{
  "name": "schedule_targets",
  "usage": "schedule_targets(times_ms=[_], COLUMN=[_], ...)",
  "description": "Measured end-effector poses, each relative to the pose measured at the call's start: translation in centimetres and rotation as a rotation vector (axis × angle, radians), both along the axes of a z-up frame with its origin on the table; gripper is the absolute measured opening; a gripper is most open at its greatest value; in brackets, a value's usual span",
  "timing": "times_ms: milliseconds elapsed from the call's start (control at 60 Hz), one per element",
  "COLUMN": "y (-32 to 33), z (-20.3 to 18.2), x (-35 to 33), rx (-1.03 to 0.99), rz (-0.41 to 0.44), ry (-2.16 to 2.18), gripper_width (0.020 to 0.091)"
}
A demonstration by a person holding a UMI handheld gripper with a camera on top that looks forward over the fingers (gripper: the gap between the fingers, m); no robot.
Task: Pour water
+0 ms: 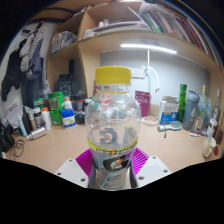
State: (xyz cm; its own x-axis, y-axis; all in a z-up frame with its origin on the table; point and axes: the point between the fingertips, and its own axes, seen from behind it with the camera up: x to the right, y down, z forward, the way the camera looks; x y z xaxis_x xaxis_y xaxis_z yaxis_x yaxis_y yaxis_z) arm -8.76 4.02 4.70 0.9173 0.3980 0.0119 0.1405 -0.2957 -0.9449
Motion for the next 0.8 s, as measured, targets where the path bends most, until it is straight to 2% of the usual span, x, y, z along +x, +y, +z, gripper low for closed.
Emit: schedule_targets(times_ms=[50, 200, 333, 400, 517, 567, 667, 733, 800], y=[0.1, 0.2, 1.8, 3.3, 6.2, 6.9, 8.1, 8.2, 8.9], z=[-0.1, 0.9, 6.9, 10.5, 14.1, 14.5, 12.7, 12.3, 12.2], x=[0.0, 0.8, 4.3, 7.3, 15.0, 17.7, 22.1, 23.0, 23.7], rx=[-0.020, -0.082, -0.085, -0.111, -0.163, -0.197, -0.350, -0.473, -0.582], rz=[-0.014, -0.026, -0.057, -0.105, -0.197, -0.253, -0.317, -0.340, -0.320], ry=[0.010, 0.055, 0.203, 0.361, 0.630, 0.726, 1.006, 1.222, 1.454], gripper_width=[0.0451, 0.0449, 0.0450, 0.0451, 0.0448, 0.0450, 0.0446, 0.0444, 0.0447])
